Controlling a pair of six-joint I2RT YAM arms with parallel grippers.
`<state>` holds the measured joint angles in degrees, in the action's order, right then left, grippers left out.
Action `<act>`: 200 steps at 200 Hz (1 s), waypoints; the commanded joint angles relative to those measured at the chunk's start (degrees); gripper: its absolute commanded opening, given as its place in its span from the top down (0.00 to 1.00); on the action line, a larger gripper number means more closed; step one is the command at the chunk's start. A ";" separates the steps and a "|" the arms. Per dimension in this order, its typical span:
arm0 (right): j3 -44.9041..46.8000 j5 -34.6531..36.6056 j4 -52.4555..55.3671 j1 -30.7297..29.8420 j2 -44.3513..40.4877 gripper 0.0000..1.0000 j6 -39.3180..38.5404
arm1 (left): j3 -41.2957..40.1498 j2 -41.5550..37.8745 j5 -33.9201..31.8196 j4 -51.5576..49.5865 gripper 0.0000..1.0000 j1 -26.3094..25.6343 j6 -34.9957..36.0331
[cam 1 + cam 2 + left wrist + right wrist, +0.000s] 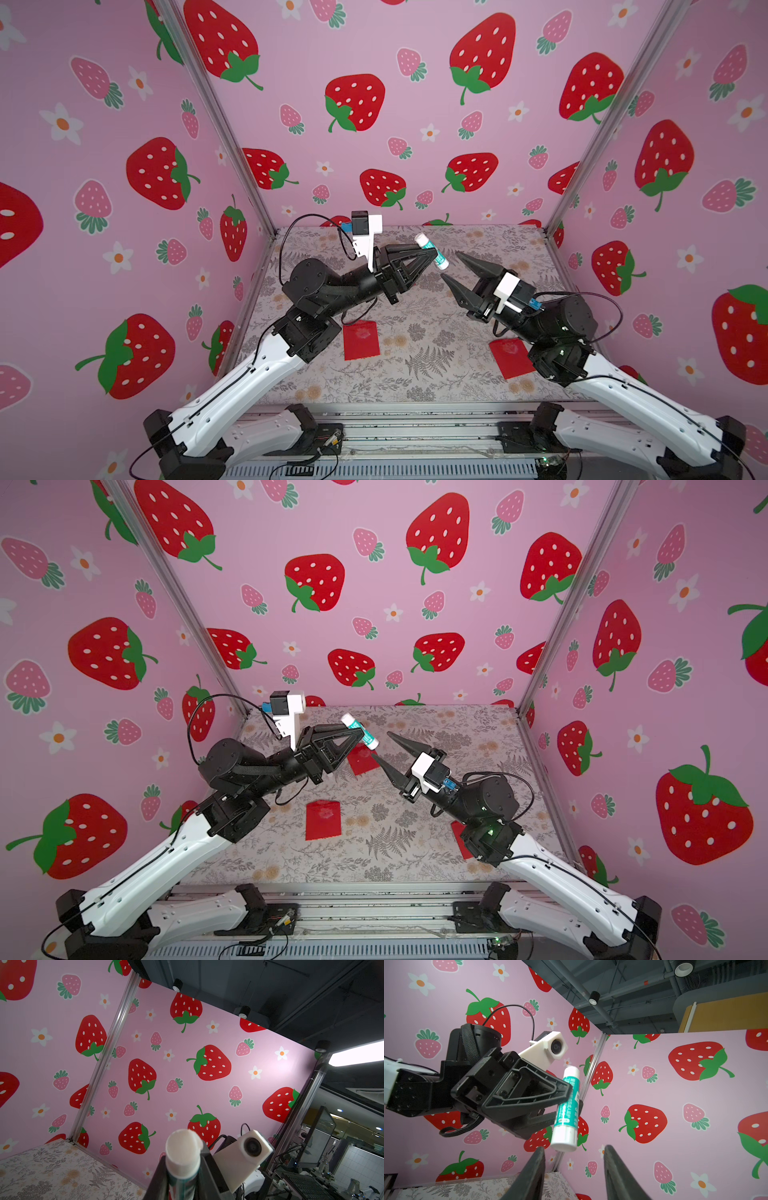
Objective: Seal the envelope with a glue stick
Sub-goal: Unscrew the glue stick.
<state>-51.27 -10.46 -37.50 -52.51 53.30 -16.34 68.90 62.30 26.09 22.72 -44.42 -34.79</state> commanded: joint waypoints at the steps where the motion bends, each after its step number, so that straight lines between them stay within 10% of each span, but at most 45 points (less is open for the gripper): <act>1: -1.85 -1.38 -2.59 -0.26 1.07 0.56 0.48 | -0.28 -0.01 -0.50 2.22 1.00 -0.14 -0.45; 115: -3.40 -2.55 -5.04 -0.31 3.56 0.66 2.12 | -0.52 0.10 -0.69 1.98 1.00 -0.17 0.02; 200: -3.08 -2.76 -1.47 -0.32 1.22 0.99 13.02 | 0.10 0.23 5.05 1.19 1.00 -0.14 6.35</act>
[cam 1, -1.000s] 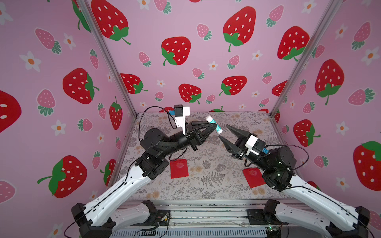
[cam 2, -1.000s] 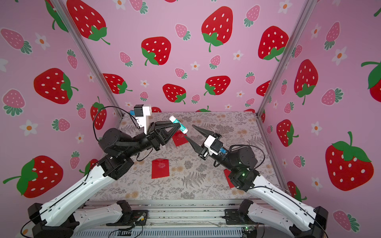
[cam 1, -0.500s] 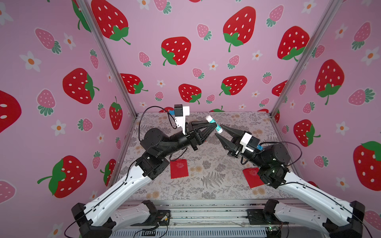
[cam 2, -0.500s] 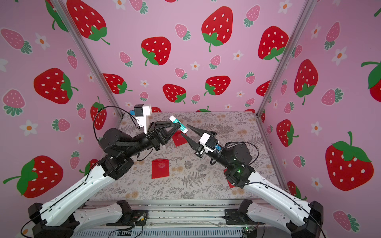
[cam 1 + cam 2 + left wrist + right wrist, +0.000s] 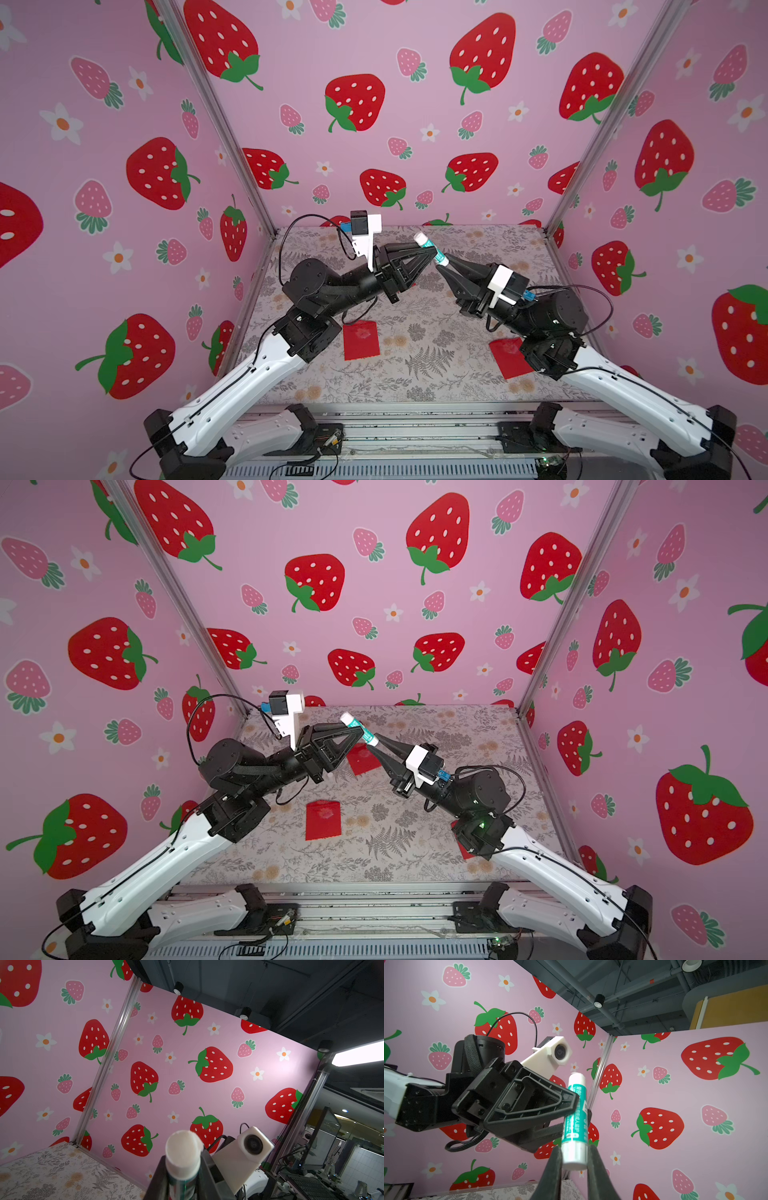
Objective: Seal the envelope with a glue stick
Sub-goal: Unscrew the glue stick.
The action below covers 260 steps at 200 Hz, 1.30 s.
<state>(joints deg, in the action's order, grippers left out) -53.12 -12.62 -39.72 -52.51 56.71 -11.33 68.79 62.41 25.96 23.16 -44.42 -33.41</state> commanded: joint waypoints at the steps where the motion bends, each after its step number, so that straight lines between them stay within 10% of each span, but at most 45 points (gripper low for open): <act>1: -1.21 -0.67 0.95 -0.31 -2.33 0.99 8.44 | 0.29 0.10 5.39 0.66 1.00 -0.14 5.31; 86: -1.33 -41.54 9.32 -1.12 -8.95 1.00 35.92 | 17.79 7.35 51.75 -17.81 1.00 -3.04 24.78; 122: -3.60 -45.63 18.78 -3.73 -9.44 1.00 31.95 | 24.88 9.92 58.60 -34.41 1.00 -4.18 36.92; 148: -1.90 -38.24 20.47 -4.09 -11.88 0.99 26.31 | 22.92 8.76 52.92 -33.88 1.00 -4.00 37.44; 206: 4.43 -10.64 18.09 -4.09 -18.57 0.43 12.50 | 12.66 2.47 17.06 -24.91 1.00 -3.74 30.19; 260: 6.27 5.37 11.51 -4.09 -16.52 0.35 0.75 | 1.05 -2.10 1.41 -9.98 1.00 -3.83 15.95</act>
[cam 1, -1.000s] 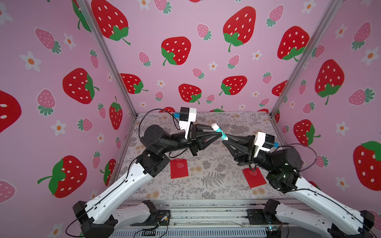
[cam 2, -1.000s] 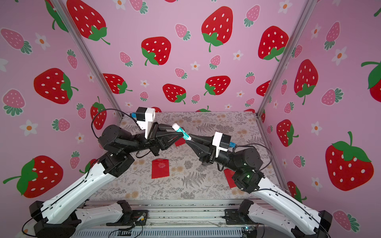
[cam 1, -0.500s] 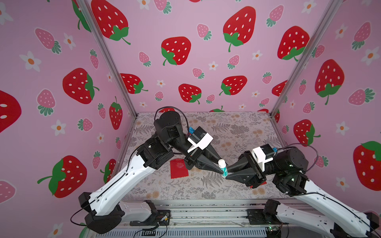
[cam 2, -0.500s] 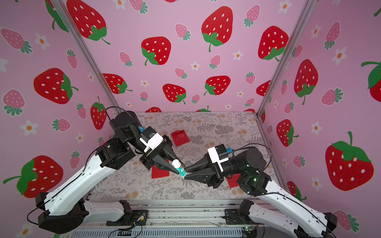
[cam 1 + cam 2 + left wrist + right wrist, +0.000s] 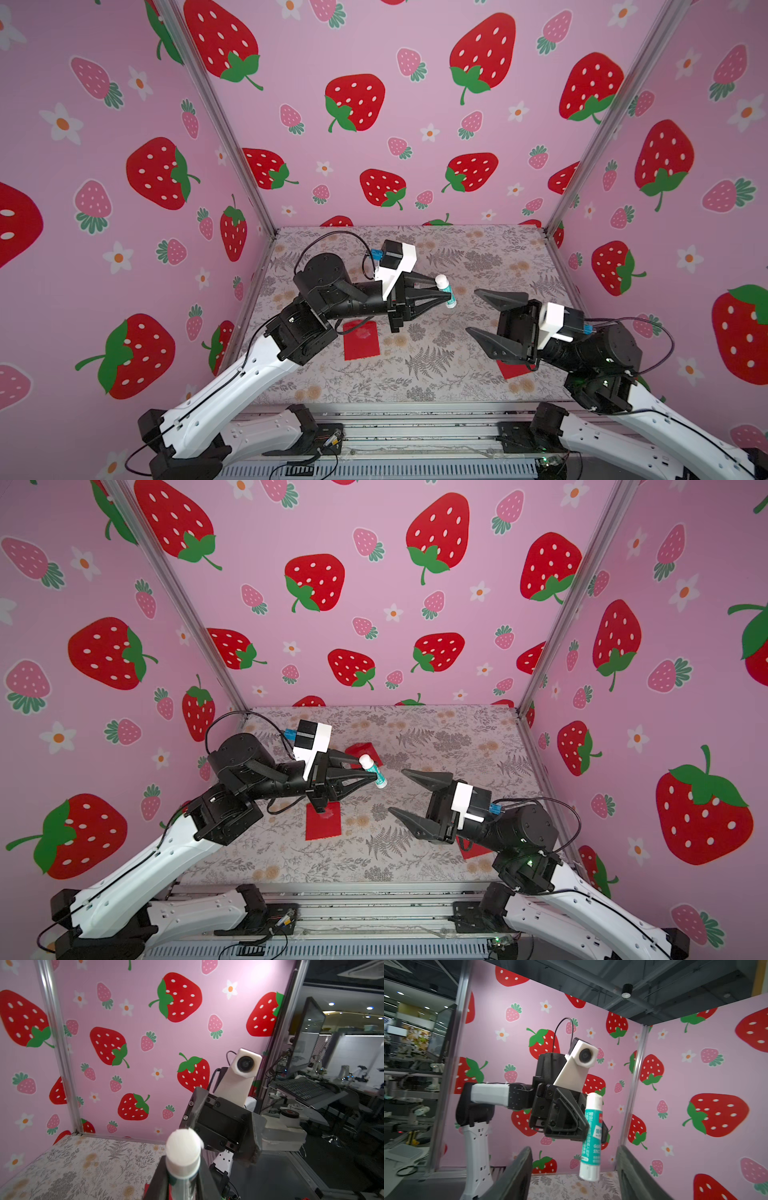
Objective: Seal the envelope with a glue stick
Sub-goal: Unscrew the glue stick.
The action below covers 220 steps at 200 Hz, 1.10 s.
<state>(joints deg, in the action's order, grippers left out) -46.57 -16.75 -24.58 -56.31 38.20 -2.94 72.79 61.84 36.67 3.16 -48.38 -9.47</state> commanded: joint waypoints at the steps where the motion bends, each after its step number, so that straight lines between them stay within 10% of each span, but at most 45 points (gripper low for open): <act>1: -0.37 9.65 -3.64 -0.29 2.11 0.35 -7.80 | -3.03 -1.59 -9.40 10.20 1.00 0.13 -8.13; 220: -4.21 7.06 -15.32 -0.29 13.66 0.57 -10.45 | -7.90 -4.14 -15.73 17.28 1.00 0.06 -15.42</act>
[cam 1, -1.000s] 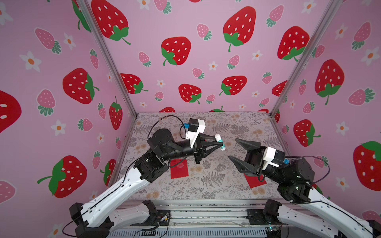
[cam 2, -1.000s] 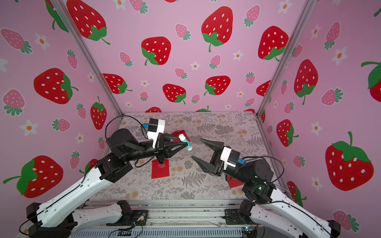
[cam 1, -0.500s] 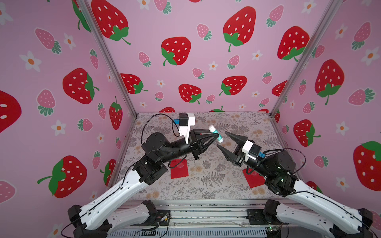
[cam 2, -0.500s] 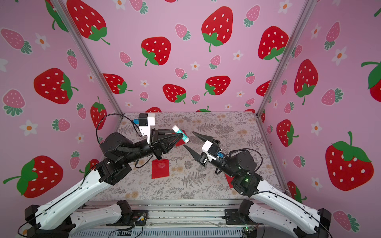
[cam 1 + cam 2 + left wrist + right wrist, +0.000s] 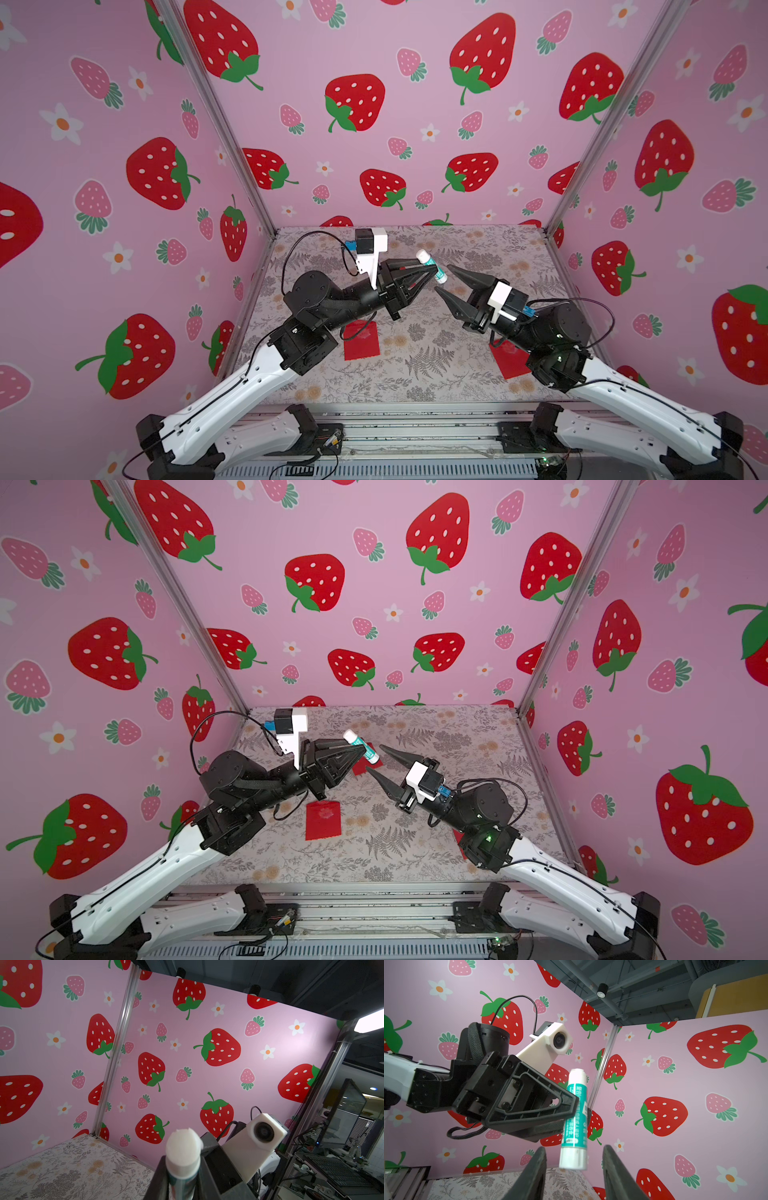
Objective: Seal the envelope with a glue stick
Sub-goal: Unscrew the glue stick.
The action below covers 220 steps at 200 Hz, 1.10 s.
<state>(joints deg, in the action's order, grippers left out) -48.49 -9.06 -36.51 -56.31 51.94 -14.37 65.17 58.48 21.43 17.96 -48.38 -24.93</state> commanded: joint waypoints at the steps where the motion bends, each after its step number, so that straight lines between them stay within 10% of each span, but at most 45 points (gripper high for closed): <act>1: -2.30 -0.58 -3.39 -0.29 -0.09 0.57 1.00 | -0.29 -0.84 -0.50 2.55 1.00 0.05 0.00; 220: -2.31 1.24 -2.38 -0.29 1.66 0.70 3.30 | -1.36 -1.02 -1.13 5.97 1.00 -0.02 -1.00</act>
<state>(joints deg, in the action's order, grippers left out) -50.06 -8.43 -37.93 -56.31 53.91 -11.75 64.18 58.37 20.47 20.86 -48.38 -25.71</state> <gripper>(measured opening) 0.314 0.189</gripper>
